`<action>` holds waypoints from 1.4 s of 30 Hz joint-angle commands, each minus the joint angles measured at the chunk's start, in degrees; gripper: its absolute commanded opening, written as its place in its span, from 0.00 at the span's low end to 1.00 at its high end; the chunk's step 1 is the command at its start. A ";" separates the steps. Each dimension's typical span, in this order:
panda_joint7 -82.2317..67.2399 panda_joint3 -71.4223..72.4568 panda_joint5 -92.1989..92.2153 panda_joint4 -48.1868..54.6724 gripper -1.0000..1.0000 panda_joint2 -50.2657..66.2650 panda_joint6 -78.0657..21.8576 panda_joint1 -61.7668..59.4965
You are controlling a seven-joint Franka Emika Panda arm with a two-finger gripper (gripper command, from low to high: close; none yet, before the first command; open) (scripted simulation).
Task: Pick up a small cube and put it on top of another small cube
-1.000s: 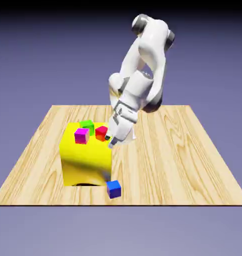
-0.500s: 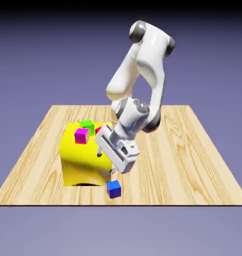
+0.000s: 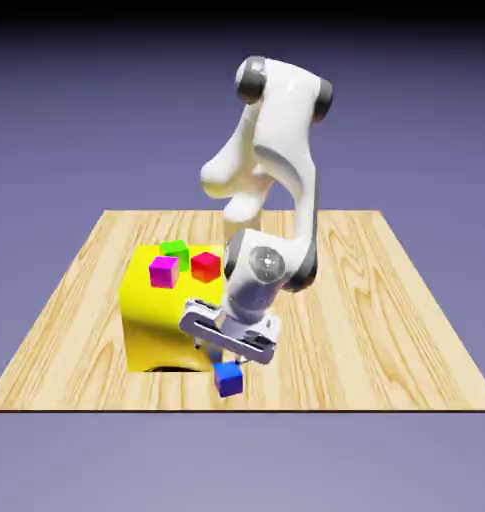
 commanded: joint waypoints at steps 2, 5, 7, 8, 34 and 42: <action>-4.94 4.12 -0.02 1.09 0.50 0.13 -1.35 -4.16; -12.34 10.30 -0.05 2.72 0.50 0.32 -3.37 -10.38; -17.28 14.42 -0.07 3.80 0.50 0.45 -4.71 -14.54; -19.75 16.48 -0.08 4.35 0.50 0.51 -5.38 -16.61; 6.89 -3.60 0.58 15.27 0.00 -6.76 -8.89 1.69; 26.83 -17.96 1.94 17.53 0.00 -11.04 -9.56 14.57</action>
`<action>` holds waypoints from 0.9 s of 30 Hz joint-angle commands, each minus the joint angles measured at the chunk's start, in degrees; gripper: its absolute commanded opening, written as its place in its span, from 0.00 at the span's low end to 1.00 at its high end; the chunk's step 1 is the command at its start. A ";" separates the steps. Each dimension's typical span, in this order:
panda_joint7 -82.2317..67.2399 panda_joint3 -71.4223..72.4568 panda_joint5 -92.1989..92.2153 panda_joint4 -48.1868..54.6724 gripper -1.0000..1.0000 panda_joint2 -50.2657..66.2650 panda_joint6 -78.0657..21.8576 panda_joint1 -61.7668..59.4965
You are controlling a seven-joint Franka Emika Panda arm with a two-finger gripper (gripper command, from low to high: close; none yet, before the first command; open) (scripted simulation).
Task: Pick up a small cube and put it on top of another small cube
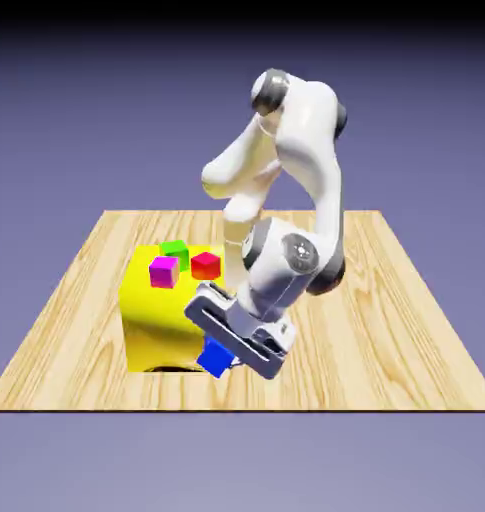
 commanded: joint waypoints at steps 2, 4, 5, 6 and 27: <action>4.91 -3.29 0.82 -1.05 0.00 -0.85 0.25 2.81; 9.89 -6.58 1.48 -2.11 0.00 -1.69 0.46 5.62; 12.39 -8.22 1.81 -2.63 0.00 -2.12 0.57 7.02; 14.88 -9.87 2.14 -3.16 0.00 -2.54 0.67 8.43; 67.21 -42.79 10.73 -22.84 0.00 -10.23 4.94 35.73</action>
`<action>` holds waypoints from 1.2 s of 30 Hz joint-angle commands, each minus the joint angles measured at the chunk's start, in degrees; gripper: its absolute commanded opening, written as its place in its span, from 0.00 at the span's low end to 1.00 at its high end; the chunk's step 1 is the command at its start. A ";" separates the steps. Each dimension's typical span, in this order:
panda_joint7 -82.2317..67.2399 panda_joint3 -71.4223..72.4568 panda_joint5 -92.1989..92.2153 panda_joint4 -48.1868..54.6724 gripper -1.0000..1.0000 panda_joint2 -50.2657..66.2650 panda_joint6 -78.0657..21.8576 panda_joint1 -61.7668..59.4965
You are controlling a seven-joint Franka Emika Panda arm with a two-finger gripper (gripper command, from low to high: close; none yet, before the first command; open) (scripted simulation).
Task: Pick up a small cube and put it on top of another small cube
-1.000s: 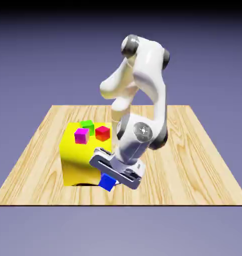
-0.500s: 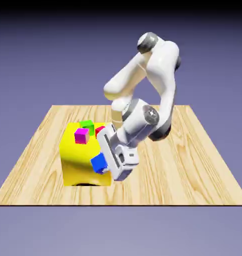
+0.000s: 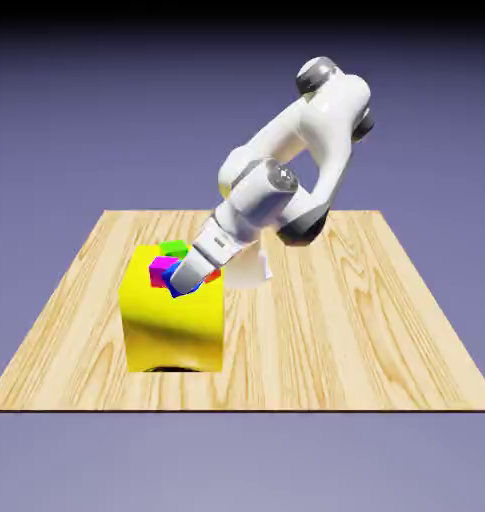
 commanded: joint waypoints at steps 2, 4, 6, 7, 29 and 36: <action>5.00 -3.12 0.81 -1.97 0.00 -0.72 0.49 2.58; 9.98 -6.24 1.65 -3.94 0.00 -1.44 0.92 5.15; 14.97 -9.36 2.48 -5.90 0.00 -2.16 1.35 7.73; 17.46 -10.91 2.90 -6.89 0.00 -2.52 1.56 9.02; 72.28 -45.21 12.10 -28.52 0.00 -10.44 6.27 37.37; 85.08 -52.77 14.73 -36.02 0.00 -11.95 7.94 43.37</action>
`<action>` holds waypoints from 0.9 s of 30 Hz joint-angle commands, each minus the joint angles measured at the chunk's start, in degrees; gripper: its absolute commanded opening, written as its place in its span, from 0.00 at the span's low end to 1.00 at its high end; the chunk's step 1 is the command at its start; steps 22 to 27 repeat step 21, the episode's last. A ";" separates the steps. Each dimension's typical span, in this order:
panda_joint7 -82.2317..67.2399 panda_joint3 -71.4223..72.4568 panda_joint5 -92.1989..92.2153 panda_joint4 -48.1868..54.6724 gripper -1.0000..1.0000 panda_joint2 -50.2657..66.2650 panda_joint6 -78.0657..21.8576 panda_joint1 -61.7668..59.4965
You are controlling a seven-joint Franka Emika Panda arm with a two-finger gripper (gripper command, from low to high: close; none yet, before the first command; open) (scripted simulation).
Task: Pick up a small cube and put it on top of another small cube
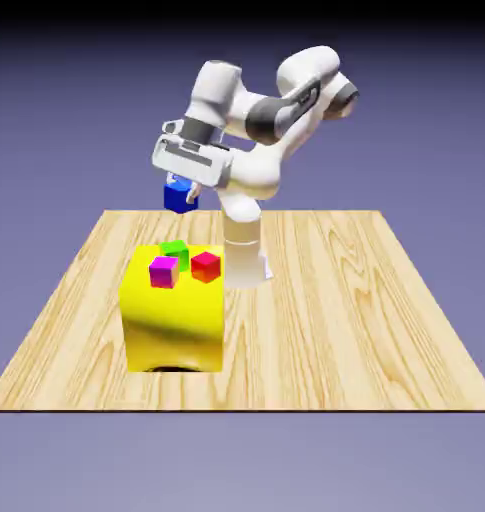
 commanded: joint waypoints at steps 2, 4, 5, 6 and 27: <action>1.95 -1.73 -2.69 -0.33 0.00 1.05 1.10 1.57; 5.61 -5.18 -7.67 -0.98 0.00 3.15 3.30 4.73; 7.43 -6.91 -10.16 -1.31 0.00 4.20 4.40 6.30; 9.26 -8.63 -12.65 -1.63 0.00 5.24 5.50 7.88; 29.11 -27.38 -39.69 -5.16 1.00 16.63 17.44 25.01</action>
